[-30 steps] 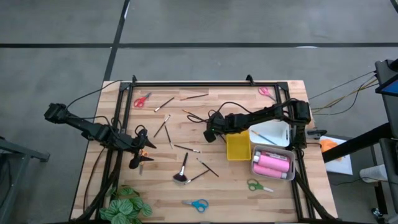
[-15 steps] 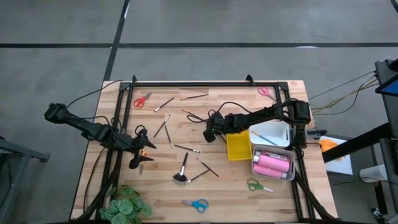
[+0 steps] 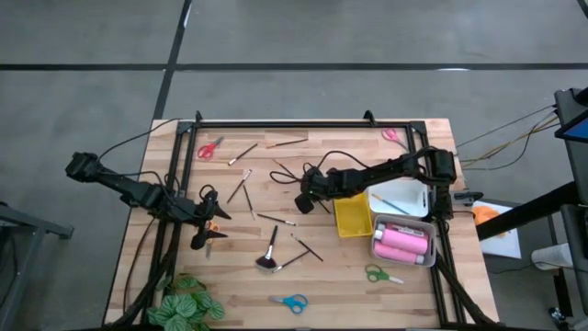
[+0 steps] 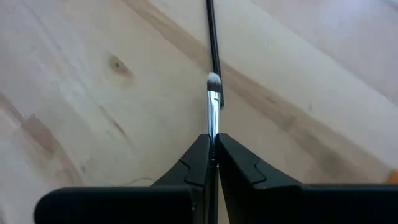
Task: Pick & Place Paint Supplies
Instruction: Put the black paint brush into the white bin
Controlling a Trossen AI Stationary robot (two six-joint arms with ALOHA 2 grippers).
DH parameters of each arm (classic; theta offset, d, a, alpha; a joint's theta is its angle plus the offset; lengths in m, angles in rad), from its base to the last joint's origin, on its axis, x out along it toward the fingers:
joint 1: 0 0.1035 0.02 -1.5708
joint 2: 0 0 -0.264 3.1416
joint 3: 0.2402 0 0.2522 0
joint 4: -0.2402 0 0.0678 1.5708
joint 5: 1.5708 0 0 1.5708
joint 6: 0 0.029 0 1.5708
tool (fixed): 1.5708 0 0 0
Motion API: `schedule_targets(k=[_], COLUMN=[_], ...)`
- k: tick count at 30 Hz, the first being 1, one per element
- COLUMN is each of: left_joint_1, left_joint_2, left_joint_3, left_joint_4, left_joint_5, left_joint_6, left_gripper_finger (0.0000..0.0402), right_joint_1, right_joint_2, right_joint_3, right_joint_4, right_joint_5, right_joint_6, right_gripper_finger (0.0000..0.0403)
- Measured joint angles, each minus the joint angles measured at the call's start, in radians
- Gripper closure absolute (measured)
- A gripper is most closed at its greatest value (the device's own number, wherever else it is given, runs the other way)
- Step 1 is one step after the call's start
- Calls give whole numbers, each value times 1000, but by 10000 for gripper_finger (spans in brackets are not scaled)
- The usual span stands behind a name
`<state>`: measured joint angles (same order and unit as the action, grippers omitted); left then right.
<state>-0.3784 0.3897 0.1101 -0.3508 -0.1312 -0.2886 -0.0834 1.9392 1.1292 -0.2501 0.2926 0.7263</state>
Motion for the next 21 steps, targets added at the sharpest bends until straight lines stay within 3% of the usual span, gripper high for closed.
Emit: schedule_targets(k=[11, 15, 21], left_joint_1=[0, 0, 0], left_joint_2=[0, 0, 0], left_joint_3=[0, 0, 0], left_joint_4=[0, -1, -2], left_joint_5=[0, 0, 0], left_joint_6=[0, 0, 0], left_gripper_finger=[101, 101, 101], right_joint_1=[2, 3, 12], right_joint_2=[-71, -131, -259], right_joint_3=[20, 20, 18], right_joint_4=[-19, -91, -237], right_joint_5=[-3, -62, -66], right_joint_6=[-153, -240, -290], right_gripper_finger=[383, 383, 383])
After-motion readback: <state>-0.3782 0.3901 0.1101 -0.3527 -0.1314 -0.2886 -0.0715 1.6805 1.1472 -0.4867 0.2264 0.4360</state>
